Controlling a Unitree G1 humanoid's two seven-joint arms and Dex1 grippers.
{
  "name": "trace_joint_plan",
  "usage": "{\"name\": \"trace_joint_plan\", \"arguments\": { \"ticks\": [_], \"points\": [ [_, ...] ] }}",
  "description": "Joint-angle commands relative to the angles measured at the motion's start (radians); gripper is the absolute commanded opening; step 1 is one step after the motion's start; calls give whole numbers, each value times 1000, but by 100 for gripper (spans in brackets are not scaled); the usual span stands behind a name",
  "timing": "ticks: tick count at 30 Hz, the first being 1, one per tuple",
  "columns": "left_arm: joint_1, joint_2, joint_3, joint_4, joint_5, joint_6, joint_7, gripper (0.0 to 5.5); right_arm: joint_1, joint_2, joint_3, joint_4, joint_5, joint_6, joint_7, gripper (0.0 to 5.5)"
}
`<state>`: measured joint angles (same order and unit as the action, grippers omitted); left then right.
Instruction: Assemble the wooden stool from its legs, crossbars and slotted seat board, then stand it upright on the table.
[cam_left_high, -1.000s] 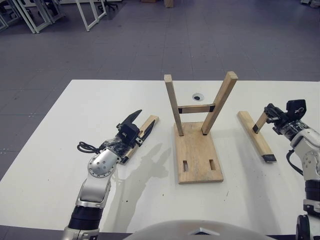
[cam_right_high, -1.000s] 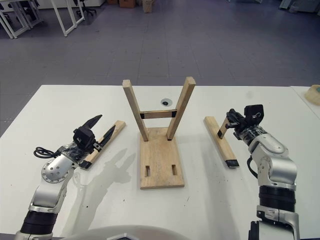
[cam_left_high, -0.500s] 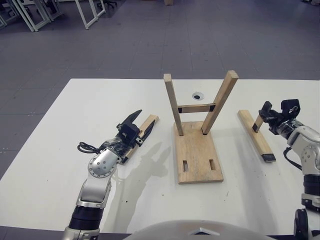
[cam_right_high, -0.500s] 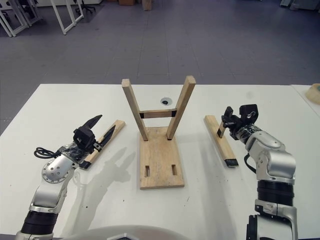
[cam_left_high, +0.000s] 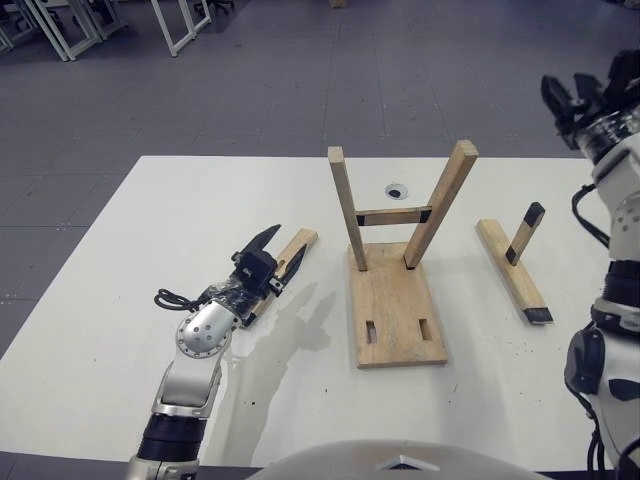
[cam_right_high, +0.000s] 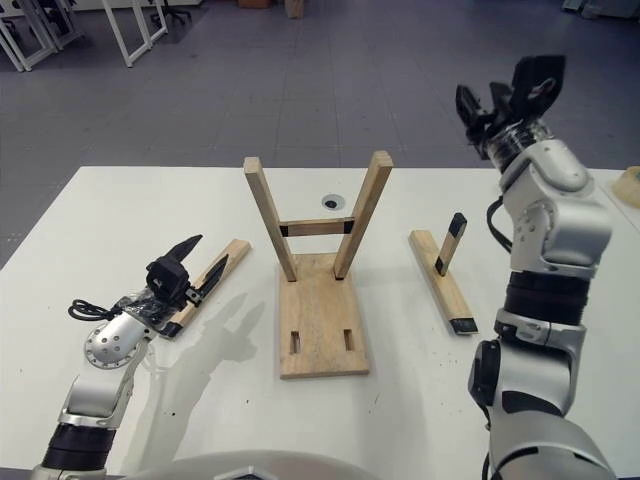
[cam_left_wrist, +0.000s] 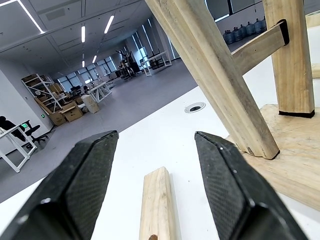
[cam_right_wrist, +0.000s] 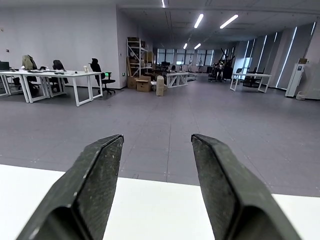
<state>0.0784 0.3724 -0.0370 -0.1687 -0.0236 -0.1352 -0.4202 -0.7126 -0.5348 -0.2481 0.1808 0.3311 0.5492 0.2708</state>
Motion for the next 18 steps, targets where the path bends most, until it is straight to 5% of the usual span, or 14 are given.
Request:
{"name": "trace_joint_plan", "arguments": {
  "ticks": [1, 9, 18],
  "points": [
    [-4, -3, 0, 9, 9, -5, 7, 281, 113, 38, 62, 253, -79, -105, 43, 252],
    [-2, -12, -7, 35, 10, -7, 10, 281, 115, 41, 69, 386, -100, -152, 83, 252],
    [6, -10, 0, 39, 16, -14, 19, 281, 33, 29, -70, -6, 29, -32, 10, 252]
  ]
}}
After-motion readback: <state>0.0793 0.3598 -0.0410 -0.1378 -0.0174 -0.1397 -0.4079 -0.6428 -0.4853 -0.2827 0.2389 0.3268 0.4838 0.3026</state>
